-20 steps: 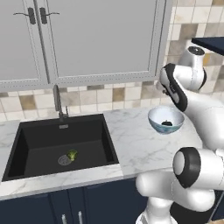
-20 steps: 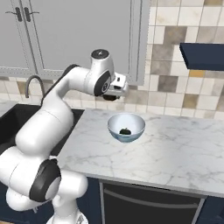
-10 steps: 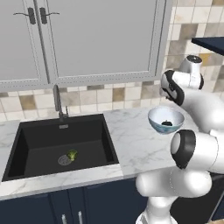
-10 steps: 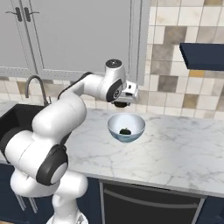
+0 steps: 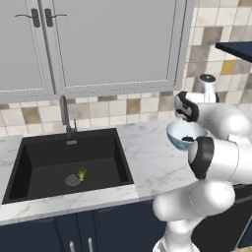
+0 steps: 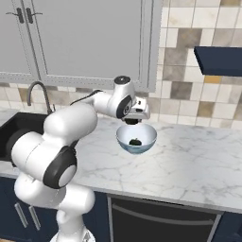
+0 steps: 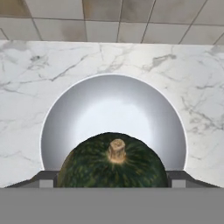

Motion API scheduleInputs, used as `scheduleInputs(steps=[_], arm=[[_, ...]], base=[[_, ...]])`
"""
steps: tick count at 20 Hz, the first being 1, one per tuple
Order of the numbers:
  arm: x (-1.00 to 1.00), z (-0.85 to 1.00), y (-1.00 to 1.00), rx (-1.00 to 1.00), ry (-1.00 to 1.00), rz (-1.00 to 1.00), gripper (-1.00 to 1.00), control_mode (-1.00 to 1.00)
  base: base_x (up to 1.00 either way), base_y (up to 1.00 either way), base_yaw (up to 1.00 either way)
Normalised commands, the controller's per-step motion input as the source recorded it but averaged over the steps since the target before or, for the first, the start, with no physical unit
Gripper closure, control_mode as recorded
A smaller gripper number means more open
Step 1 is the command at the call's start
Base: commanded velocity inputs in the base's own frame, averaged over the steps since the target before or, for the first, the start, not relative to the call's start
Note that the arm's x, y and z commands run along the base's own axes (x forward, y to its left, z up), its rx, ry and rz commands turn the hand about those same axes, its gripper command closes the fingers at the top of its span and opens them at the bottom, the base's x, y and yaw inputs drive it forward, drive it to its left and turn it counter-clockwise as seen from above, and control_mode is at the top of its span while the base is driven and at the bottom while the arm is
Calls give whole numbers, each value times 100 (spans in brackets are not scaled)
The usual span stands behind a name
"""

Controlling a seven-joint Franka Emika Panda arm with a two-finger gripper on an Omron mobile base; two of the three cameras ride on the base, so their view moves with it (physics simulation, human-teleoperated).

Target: Pick the squashs from the cabinet and place them in one bowl. Pick the broccoli from the sink and place it in the other bowl.

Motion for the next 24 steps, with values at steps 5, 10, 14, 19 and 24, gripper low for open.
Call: scheduleInputs(steps=[5,10,14,19,24], arm=[[17,-49,-4,0,5,0,100,-100],[1,-40,-4,0,6,0,100,-100],[0,-38,0,0,4,0,100,-100],[-3,-31,0,2,3,0,100,-100],[-1,-25,0,2,1,0,-100,-100]], base=[[0,0,0],[0,0,0],[0,0,0],[0,0,0],[0,0,0]])
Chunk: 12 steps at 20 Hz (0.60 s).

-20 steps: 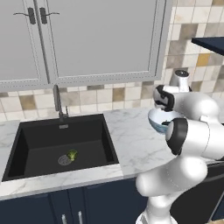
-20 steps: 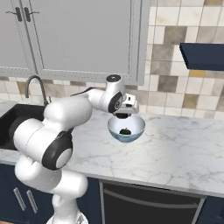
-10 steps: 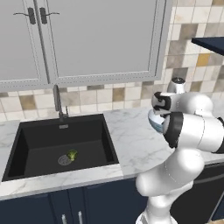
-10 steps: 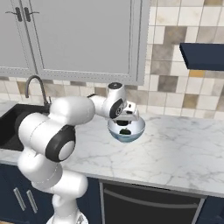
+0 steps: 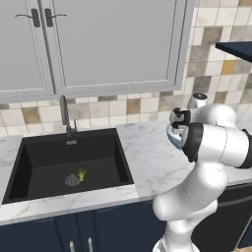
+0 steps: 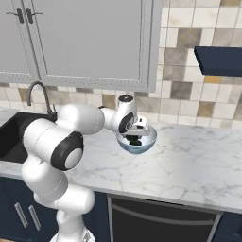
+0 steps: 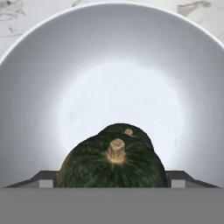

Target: Pick the squashs from the cabinet and place them in one bowl. Pick the broccoli from the sink and place it in the other bowl.

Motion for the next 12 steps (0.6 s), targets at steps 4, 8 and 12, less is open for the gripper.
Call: scheduleInputs(steps=[4,8,12], arm=[[0,2,0,0,0,0,-100,-100],[1,2,-3,0,3,-1,-100,-100],[10,17,-4,-1,0,-1,-100,-100]], base=[[0,0,0],[0,0,0],[0,0,0]])
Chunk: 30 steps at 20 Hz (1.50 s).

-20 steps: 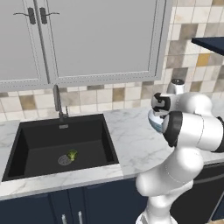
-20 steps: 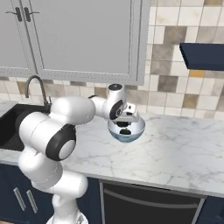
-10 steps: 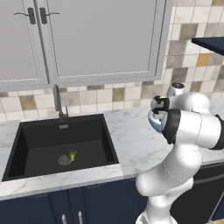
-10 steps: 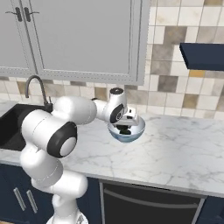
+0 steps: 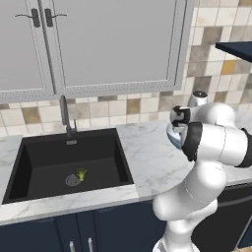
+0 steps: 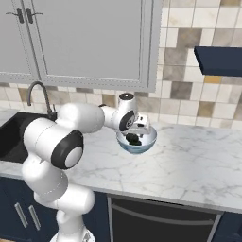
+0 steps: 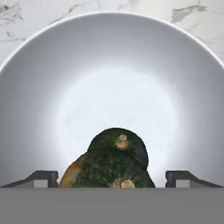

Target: Pick the squashs from the cabinet and place them in one bowl. Pick the broccoli from the sink and place it in the other bowl.

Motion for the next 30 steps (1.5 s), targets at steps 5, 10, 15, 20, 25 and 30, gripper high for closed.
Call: scheduleInputs(steps=[5,10,15,20,25,30], arm=[[0,59,0,0,0,-6,-100,-100],[-36,63,21,5,0,-10,-100,-100],[-68,44,36,6,1,-2,-100,-100],[-74,23,57,4,-3,0,-100,-100],[-81,7,57,0,-11,-1,-100,-100],[-47,-4,37,0,0,0,-100,-100]], base=[[0,0,0],[0,0,0],[0,0,0],[0,0,0],[0,0,0],[0,0,0]])
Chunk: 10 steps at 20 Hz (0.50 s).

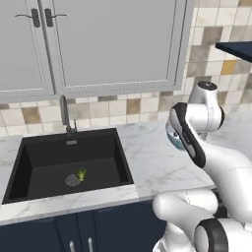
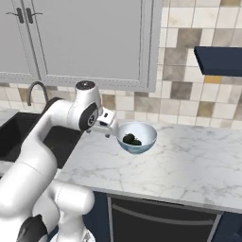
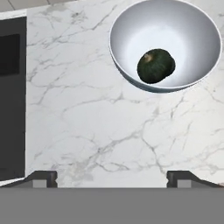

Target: Pick the squashs from the cabinet and place them in one bowl. Pick the broccoli from the sink and place it in the other bowl.

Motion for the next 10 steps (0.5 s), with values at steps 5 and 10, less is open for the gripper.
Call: scheduleInputs(steps=[5,10], arm=[[2,-5,8,1,2,-2,-100,-100],[0,-3,34,0,0,-4,-100,100]], base=[[0,0,0],[0,15,-1]])
